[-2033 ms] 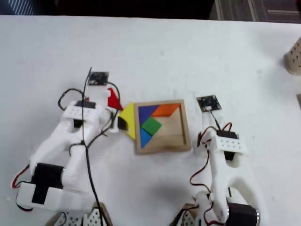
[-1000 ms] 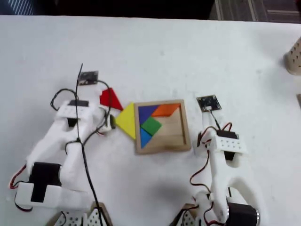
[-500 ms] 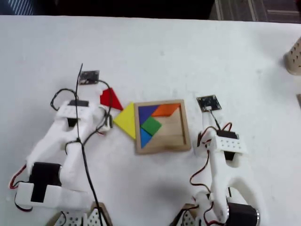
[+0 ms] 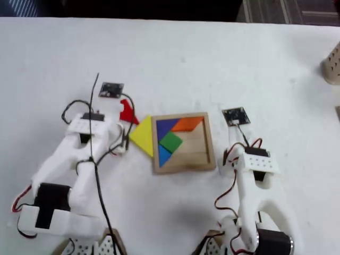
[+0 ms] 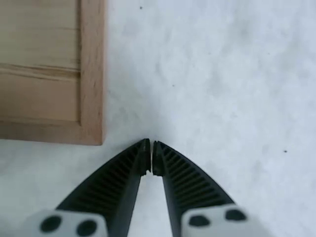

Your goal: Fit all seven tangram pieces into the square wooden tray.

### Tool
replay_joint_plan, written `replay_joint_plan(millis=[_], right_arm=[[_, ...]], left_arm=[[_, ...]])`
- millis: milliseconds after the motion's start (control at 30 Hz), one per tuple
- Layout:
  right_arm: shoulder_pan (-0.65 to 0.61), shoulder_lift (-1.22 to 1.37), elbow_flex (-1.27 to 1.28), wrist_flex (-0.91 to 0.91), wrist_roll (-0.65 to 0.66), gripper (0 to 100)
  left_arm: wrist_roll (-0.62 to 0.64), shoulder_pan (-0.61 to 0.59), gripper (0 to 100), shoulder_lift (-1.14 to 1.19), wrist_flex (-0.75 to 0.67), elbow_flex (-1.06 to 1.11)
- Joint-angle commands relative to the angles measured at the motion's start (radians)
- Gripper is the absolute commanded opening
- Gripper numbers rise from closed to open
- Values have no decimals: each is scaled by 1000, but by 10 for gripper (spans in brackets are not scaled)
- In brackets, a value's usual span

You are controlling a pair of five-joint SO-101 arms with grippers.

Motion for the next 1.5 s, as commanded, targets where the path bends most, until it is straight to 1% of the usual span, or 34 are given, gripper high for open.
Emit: replay_joint_plan(millis=[0, 67, 233, 700, 767, 900, 1000, 1133, 1333, 1467], right_arm=[[-8, -38, -6, -7, 14, 18], [-8, -38, -6, -7, 14, 18], [-8, -38, -6, -7, 14, 18], [-4, -38, -6, -7, 14, 18], [-5, -38, -6, -7, 14, 18], [-5, -38, -6, -7, 14, 18], [-4, -38, -6, -7, 14, 18], [-4, -38, -6, -7, 14, 18], [-4, -38, -6, -7, 14, 18], [-4, -38, -6, -7, 14, 18]], left_arm=[[-11, 19, 168, -4, 12, -28], [-11, 19, 161, -4, 12, -28], [-11, 19, 47, -4, 6, -31], [-11, 7, 55, -13, 5, -38], [-11, -19, 93, -19, 12, -58], [-3, -91, 248, -68, 81, -95], [-3, -104, 323, -56, 69, -78], [-9, -97, 311, 18, 14, -72], [-18, -81, 306, 122, 57, -186], [-103, -45, 305, 140, 72, -196]])
